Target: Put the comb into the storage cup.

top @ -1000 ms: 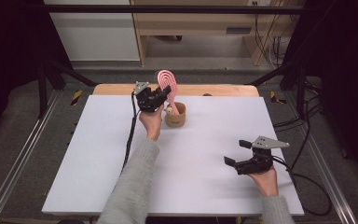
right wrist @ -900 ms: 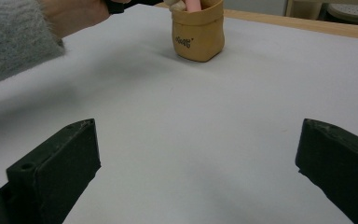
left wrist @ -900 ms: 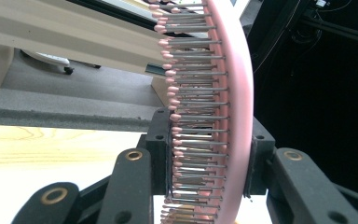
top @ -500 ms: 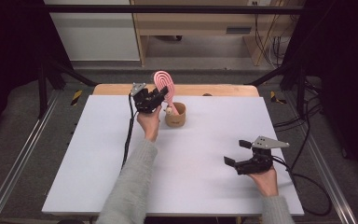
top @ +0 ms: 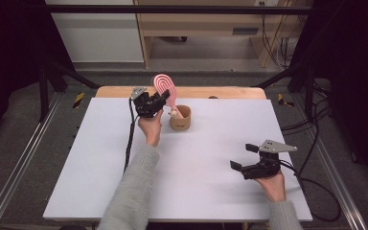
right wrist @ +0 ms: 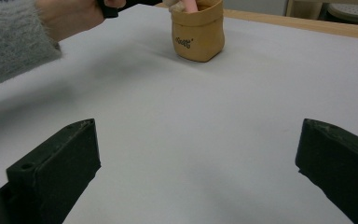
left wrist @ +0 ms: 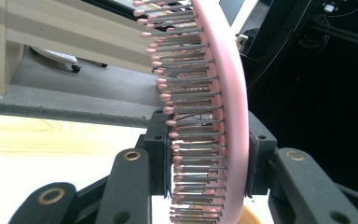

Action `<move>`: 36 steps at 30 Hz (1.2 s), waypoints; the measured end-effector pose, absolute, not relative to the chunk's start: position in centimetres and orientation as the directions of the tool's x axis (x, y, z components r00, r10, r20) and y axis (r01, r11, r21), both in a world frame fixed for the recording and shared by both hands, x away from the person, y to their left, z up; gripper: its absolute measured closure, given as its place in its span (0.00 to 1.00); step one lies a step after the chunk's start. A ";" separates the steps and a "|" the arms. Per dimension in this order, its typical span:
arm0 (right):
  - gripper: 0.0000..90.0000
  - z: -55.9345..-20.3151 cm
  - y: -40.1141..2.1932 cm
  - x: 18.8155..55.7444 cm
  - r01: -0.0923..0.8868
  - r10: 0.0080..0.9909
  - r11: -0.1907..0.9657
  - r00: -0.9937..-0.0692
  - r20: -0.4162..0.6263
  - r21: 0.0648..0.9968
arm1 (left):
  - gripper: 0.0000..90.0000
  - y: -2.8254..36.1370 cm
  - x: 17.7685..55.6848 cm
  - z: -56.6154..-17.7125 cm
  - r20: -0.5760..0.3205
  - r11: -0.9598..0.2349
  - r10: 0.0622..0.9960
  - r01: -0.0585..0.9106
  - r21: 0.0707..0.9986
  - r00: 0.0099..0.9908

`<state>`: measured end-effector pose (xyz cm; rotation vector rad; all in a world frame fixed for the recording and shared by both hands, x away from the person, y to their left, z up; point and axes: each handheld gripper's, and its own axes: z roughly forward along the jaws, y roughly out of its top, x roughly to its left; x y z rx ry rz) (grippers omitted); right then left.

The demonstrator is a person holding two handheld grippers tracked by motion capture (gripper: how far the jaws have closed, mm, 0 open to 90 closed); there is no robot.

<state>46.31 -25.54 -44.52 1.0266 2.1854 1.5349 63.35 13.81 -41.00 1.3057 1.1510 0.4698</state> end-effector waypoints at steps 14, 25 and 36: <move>0.00 -44.6 -25.5 46.3 0.392 0.685 0.187 -0.709 0.166 0.901 | 0.67 14.7 63.1 -41.5 -0.389 0.272 0.827 0.317 0.909 0.406; 0.00 -44.5 -25.5 46.3 0.392 0.686 0.184 -0.708 0.168 0.902 | 0.61 15.0 62.8 -41.2 -0.358 0.237 0.839 0.316 0.919 0.411; 0.00 -44.5 -25.5 46.3 0.393 0.686 0.181 -0.708 0.171 0.902 | 0.40 15.6 62.0 -40.8 -0.302 0.163 0.848 0.328 0.931 0.435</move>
